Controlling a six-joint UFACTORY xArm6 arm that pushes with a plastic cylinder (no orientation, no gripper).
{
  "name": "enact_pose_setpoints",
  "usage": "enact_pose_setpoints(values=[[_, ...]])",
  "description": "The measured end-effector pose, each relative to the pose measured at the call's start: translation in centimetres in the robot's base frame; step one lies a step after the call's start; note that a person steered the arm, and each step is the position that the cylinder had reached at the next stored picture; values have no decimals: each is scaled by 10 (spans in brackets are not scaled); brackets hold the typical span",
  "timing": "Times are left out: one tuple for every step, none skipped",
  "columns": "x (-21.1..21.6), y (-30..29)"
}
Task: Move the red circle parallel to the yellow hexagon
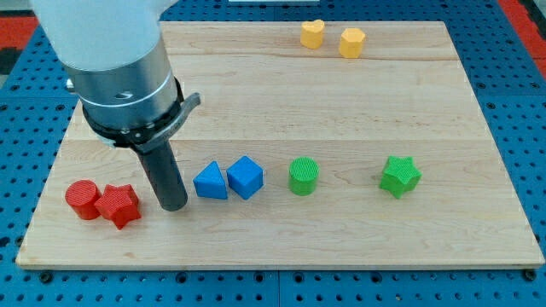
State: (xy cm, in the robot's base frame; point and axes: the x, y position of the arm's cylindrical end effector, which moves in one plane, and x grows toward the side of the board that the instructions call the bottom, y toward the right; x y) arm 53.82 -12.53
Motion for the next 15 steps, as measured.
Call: enact_pose_setpoints(values=[[-10,-4],[-13,-8],[-13,-12],[7,3],[39,16],[60,-15],[57,-37],[57,-54],[56,-75],[56,-84],[56,-87],[56,-87],[48,-91],[27,-81],[9,-97]])
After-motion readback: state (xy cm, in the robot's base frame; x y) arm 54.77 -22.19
